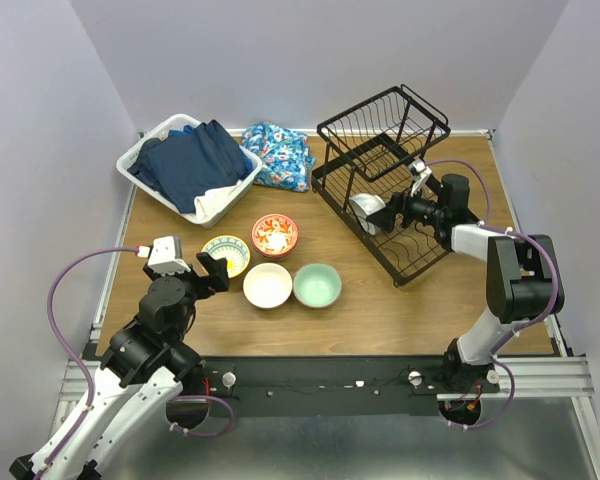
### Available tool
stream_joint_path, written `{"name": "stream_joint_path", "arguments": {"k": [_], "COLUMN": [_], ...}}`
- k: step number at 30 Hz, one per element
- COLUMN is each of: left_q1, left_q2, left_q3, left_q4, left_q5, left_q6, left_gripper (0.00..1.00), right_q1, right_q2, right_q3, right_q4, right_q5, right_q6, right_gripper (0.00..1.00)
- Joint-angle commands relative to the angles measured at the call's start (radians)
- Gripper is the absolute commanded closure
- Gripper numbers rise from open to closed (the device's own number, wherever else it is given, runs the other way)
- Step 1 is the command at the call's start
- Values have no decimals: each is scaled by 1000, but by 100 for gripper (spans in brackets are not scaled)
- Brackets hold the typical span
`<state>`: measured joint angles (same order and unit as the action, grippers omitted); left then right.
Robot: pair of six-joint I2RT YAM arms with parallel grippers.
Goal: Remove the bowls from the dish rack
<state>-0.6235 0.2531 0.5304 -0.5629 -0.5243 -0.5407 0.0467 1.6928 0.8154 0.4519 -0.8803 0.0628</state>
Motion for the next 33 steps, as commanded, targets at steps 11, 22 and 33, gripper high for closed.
{"name": "stream_joint_path", "arguments": {"k": [11, 22, 33], "left_q1": [2, 4, 4], "left_q2": [-26, -28, -29], "left_q3": [-10, -12, -12], "left_q4": [20, 23, 23], "left_q5": [-26, -23, -25], "left_q6": [10, 12, 12], "left_gripper": [1, 1, 1], "right_q1": [22, 45, 61], "right_q2": [-41, -53, -68], "right_q3": [-41, -38, -55], "right_q4": [7, -30, -25], "right_q5": [0, 75, 184], "right_q6": [-27, -54, -83], "right_gripper": [0, 0, 0]}}
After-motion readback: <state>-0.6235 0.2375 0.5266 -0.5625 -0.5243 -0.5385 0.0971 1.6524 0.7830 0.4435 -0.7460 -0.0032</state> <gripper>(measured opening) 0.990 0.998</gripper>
